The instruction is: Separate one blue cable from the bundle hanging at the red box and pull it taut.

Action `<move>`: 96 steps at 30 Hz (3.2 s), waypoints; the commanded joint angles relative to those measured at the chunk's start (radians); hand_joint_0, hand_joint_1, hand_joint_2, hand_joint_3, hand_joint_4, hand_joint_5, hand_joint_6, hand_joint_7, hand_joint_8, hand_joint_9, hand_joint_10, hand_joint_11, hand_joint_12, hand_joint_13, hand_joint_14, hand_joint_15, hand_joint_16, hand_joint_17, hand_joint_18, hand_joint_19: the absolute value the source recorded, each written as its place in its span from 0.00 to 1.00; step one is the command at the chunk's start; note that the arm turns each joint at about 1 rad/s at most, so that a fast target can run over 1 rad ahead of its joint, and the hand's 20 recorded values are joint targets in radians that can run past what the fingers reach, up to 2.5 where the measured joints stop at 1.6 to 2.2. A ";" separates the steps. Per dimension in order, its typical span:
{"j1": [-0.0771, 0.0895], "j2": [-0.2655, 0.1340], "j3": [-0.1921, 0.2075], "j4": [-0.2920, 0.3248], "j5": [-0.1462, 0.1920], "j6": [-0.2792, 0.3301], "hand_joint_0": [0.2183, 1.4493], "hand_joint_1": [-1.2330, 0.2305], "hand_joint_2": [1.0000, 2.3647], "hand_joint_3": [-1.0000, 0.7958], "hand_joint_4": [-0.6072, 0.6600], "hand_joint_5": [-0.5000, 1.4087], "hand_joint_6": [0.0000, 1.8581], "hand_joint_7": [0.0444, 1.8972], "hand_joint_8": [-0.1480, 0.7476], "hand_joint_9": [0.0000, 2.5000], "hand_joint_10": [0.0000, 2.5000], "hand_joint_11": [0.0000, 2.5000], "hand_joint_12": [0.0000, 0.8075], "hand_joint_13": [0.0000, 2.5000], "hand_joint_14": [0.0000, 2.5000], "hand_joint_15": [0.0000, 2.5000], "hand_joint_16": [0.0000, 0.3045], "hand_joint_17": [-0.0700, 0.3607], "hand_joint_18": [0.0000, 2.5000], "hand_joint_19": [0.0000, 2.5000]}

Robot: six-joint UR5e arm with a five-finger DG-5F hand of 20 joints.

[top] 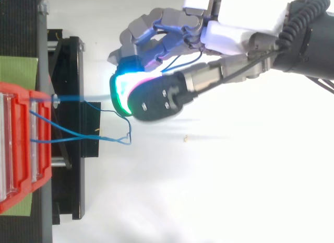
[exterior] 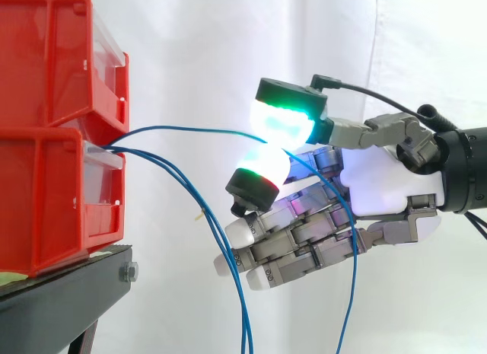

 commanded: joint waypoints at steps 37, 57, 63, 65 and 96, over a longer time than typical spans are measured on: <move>0.008 -0.022 -0.003 0.024 0.005 0.000 0.43 0.24 0.00 0.28 0.63 0.15 0.48 0.63 0.53 0.29 0.01 0.19 0.42 0.14 0.00 0.00 0.12 0.36 0.10 0.00; 0.020 -0.059 -0.005 0.070 0.008 0.000 0.37 0.26 0.00 0.28 0.65 0.16 0.48 0.64 0.54 0.31 0.01 0.19 0.42 0.16 0.00 0.00 0.12 0.35 0.12 0.00; 0.020 -0.059 -0.005 0.068 0.008 0.000 0.38 0.30 0.00 0.28 0.61 0.16 0.49 0.71 0.54 0.31 0.01 0.19 0.42 0.16 0.00 0.00 0.12 0.35 0.12 0.00; 0.020 -0.059 -0.005 0.067 0.009 0.000 0.39 0.30 0.00 0.30 0.59 0.16 0.49 0.74 0.54 0.31 0.01 0.19 0.42 0.16 0.00 0.00 0.12 0.35 0.12 0.00; 0.054 0.055 -0.005 -0.176 0.081 0.006 0.48 0.35 0.00 0.31 0.51 0.14 0.52 0.83 0.55 0.36 0.01 0.25 0.40 0.20 0.00 0.02 0.11 0.33 0.13 0.01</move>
